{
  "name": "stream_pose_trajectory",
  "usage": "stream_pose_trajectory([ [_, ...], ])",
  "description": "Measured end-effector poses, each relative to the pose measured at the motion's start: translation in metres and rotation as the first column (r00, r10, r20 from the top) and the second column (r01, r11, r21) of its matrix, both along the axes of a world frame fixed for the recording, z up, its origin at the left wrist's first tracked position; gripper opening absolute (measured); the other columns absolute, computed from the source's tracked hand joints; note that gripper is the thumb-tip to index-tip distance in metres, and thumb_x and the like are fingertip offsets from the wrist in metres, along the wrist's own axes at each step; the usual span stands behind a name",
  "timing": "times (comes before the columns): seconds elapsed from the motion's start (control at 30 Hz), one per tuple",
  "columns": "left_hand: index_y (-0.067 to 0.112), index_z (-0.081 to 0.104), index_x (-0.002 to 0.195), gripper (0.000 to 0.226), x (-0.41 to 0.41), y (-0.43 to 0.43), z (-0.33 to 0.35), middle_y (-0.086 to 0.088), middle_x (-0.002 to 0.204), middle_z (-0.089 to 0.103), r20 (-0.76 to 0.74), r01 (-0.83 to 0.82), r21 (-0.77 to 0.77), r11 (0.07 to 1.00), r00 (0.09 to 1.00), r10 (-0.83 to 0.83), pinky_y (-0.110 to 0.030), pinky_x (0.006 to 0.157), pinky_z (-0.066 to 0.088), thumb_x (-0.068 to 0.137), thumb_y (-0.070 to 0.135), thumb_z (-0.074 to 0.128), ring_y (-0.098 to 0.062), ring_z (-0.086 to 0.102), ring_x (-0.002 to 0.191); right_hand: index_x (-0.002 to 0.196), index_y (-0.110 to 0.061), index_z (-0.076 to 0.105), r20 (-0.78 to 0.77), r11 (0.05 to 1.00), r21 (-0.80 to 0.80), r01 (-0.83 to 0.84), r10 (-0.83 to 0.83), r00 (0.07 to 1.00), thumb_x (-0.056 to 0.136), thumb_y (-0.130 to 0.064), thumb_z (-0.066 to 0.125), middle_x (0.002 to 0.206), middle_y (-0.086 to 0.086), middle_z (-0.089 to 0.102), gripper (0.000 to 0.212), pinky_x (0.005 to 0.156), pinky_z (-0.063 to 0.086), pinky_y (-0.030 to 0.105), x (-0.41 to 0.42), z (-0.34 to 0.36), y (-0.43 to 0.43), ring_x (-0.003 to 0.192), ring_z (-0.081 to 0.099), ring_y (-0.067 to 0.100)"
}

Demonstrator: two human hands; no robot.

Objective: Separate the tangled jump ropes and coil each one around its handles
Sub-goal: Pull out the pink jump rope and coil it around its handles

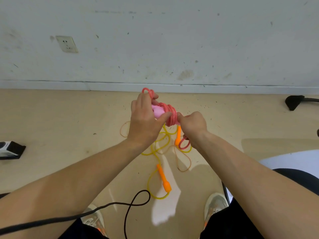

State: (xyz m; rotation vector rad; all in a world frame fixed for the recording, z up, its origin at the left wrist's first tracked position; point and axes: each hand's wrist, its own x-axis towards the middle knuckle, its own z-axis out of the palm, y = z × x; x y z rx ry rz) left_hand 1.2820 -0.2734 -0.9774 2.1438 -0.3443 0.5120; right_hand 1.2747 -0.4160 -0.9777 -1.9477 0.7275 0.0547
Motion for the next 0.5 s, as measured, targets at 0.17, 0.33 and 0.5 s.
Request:
stream_pose_trajectory([
  [0.17,0.01,0.053,0.116,0.054,0.003,0.003,-0.002,0.002,0.1,0.052,0.005,0.004,0.006,1.0,1.0,-0.004,-0.019,0.084,0.033,0.075,0.03,0.083,-0.021,0.047,0.095,0.061,-0.012,0.04,-0.01,0.992,0.098,0.08,-0.079,0.997,0.091,-0.034,0.068,0.055,0.0,0.032,0.047,0.047,0.024,0.028,-0.003,0.0,0.001,0.048,0.029,0.019],
  [0.33,0.007,0.052,0.119,0.051,-0.006,-0.002,-0.011,-0.001,0.101,0.048,0.046,0.064,0.136,0.989,0.996,-0.071,-0.022,0.085,0.031,0.08,0.026,0.079,-0.024,0.042,0.096,0.069,-0.009,0.046,-0.03,0.964,0.188,0.188,-0.186,0.982,0.091,-0.024,0.067,0.058,0.002,0.039,0.034,0.048,0.029,0.027,-0.003,-0.005,0.006,0.05,0.033,0.019],
  [0.5,0.005,0.053,0.12,0.05,-0.001,0.003,-0.008,0.004,0.103,0.042,0.061,0.104,0.219,0.97,0.991,-0.12,-0.024,0.085,0.033,0.081,0.024,0.078,-0.022,0.039,0.098,0.072,-0.005,0.051,0.027,0.997,0.08,0.009,-0.011,1.0,0.088,-0.014,0.06,0.056,0.001,0.03,0.02,0.048,0.024,0.027,-0.004,-0.001,0.004,0.053,0.026,0.021],
])
